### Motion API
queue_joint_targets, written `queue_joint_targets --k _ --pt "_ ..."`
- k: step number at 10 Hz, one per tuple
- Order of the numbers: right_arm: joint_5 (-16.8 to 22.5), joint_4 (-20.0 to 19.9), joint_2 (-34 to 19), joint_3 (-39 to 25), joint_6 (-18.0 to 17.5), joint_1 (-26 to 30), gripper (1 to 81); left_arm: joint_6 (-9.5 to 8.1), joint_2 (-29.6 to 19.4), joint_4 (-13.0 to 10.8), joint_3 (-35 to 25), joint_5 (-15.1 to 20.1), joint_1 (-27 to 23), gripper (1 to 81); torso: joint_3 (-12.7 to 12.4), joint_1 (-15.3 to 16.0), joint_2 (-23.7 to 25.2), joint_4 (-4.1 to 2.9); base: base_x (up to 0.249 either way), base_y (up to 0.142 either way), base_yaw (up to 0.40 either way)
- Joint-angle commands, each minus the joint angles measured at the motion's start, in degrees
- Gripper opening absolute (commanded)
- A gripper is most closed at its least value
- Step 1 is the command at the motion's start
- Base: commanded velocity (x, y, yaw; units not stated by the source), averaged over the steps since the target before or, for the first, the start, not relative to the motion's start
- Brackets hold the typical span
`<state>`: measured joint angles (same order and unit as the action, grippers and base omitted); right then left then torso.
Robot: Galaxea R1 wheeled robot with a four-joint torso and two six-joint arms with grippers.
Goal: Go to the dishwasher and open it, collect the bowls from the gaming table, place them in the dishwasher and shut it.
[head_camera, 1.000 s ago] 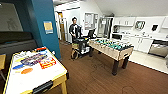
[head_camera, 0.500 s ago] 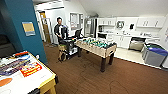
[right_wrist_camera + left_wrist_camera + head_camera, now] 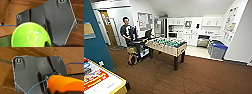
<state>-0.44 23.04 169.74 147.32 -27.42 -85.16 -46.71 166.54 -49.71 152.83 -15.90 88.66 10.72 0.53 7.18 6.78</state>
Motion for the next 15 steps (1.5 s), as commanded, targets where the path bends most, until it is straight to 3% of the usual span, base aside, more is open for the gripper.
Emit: queue_joint_targets --k 1,10,15 --pt "2.46 0.78 -0.26 -0.29 0.17 2.67 1.0 -0.04 -0.50 0.06 0.10 1.57 -2.22 1.0 0.00 0.00 0.00 0.00 0.000 0.000 -0.399" --pt "2.46 0.95 -0.08 -0.03 0.17 2.67 1.0 -0.13 -0.76 0.23 0.10 1.48 -2.22 1.0 0.00 -0.02 0.00 0.00 0.000 0.000 -0.385" --pt "2.46 0.95 -0.17 -0.03 0.26 2.84 1.0 -0.13 -1.11 -0.29 -0.08 0.69 -2.04 1.0 0.00 -0.02 0.00 0.00 0.000 0.000 -0.046"
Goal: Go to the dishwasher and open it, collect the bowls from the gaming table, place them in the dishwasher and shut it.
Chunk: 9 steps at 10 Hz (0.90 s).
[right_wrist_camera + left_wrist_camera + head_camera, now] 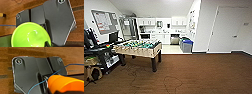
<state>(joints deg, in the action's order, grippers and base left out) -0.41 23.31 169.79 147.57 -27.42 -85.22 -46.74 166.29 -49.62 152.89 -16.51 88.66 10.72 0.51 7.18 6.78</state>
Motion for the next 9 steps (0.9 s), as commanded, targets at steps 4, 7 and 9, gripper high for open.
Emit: queue_joint_targets --k 4,7,9 --pt "2.44 0.69 -0.22 -0.27 0.26 2.82 1.0 -0.02 -0.86 -0.57 -0.23 1.21 -1.87 1.0 0.00 0.00 0.00 0.00 0.000 0.000 0.000" --pt "2.44 1.04 -0.22 -0.27 0.25 2.64 1.0 0.07 -0.78 -0.57 -0.23 1.21 -1.69 1.0 0.00 0.00 0.00 0.00 0.000 0.000 0.000" --pt "2.35 1.04 -0.22 -0.27 0.25 2.64 1.0 0.07 -0.87 -0.57 -0.31 1.21 -1.69 1.0 0.00 -0.06 0.02 0.00 0.075 0.000 0.000"
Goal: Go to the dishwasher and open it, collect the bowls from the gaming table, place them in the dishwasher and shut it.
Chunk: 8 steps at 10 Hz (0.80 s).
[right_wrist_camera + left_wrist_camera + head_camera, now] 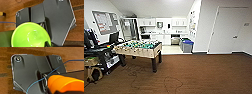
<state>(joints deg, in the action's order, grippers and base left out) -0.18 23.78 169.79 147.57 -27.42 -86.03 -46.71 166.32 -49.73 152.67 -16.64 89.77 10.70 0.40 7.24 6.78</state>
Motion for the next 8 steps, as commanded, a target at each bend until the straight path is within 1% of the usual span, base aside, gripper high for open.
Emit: queue_joint_targets --k 1,7,8 --pt "2.20 0.56 -0.22 -0.27 0.25 3.45 1.0 0.04 -0.89 -0.46 -0.01 1.34 -2.80 1.0 0.00 0.00 0.00 0.00 0.089 0.000 0.000" --pt "2.12 0.65 -0.22 -0.27 0.17 3.27 1.0 0.04 -0.89 -0.46 -0.09 1.26 -2.54 1.0 0.00 0.05 -0.02 0.00 0.102 0.000 0.000" --pt "2.12 0.65 -0.22 -0.27 0.17 3.19 1.0 0.04 -0.89 -0.46 -0.09 1.26 -2.54 1.0 0.00 0.05 -0.02 0.00 0.103 -0.072 0.000"
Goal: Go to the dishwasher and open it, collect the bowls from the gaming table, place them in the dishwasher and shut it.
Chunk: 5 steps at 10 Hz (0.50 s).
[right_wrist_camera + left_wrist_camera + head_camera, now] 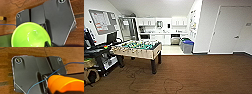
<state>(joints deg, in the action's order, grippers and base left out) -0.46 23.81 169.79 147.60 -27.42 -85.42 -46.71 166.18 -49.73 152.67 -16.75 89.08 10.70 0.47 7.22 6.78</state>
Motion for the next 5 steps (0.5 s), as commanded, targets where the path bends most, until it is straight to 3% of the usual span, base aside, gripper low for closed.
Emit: queue_joint_targets --k 1,5 --pt "2.40 0.63 -0.22 -0.31 0.25 2.58 1.0 0.04 -0.76 -0.46 -0.09 1.28 -1.84 1.0 0.00 0.00 0.00 0.00 0.102 -0.082 0.000" --pt "2.40 0.89 0.05 -0.31 0.25 2.75 1.0 0.04 -0.85 -0.46 -0.09 0.94 -1.67 1.0 0.00 0.02 0.00 0.00 0.093 -0.093 0.000"
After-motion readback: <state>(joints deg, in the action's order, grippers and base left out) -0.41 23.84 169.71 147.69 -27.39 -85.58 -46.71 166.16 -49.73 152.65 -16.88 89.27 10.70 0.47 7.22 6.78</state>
